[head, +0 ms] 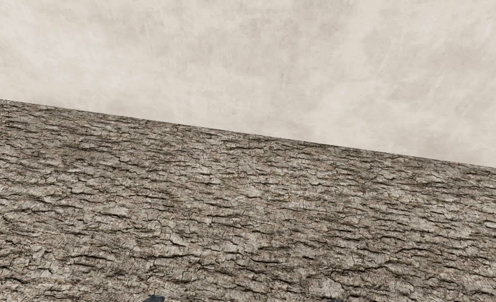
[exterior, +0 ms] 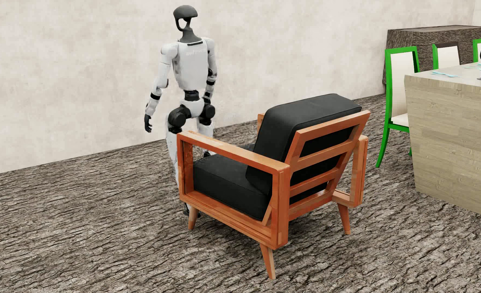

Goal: Rest on the chair

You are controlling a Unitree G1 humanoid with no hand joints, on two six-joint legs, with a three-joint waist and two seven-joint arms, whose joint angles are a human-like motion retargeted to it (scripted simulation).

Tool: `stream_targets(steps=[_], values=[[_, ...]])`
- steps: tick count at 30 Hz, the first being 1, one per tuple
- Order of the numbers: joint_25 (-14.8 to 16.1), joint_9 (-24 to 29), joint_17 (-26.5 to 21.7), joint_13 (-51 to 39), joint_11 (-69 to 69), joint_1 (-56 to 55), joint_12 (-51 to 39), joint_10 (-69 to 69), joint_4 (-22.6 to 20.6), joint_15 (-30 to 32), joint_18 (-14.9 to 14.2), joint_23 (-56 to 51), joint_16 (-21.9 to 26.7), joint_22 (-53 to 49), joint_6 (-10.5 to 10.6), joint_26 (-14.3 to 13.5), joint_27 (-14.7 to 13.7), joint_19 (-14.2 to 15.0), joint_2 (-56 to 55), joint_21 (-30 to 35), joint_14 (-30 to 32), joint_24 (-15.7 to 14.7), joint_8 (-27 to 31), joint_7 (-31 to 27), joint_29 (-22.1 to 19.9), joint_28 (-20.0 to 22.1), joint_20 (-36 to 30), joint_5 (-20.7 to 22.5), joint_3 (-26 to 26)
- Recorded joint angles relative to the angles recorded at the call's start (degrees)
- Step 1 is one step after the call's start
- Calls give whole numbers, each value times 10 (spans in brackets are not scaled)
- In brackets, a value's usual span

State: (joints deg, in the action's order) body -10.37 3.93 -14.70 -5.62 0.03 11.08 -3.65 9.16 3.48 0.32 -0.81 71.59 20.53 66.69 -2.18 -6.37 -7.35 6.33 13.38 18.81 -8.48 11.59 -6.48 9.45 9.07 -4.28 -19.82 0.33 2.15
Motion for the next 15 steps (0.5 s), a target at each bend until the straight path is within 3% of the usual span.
stream_targets(steps=[4, 8, 15], values=[[1, -10, 4, 24, 0, 3, 28, 1, 2, -4, -3, 6, 14, 20, -2, -9, 1, 1, 6, -16, -3, 38, -5, 4, 7, -45, 1, 1, 0], [4, -9, 10, 29, 0, 1, 41, 0, 0, -5, 0, -28, 19, -15, -3, -18, -6, 0, 4, -7, -1, 27, -4, 0, 16, -52, 9, 0, 2], [16, 15, 18, -8, 19, -13, -15, -7, -8, 0, 13, -65, -4, -53, -2, -17, -5, -16, -22, 16, 19, 22, 4, -12, 5, -43, -29, 1, 0]])
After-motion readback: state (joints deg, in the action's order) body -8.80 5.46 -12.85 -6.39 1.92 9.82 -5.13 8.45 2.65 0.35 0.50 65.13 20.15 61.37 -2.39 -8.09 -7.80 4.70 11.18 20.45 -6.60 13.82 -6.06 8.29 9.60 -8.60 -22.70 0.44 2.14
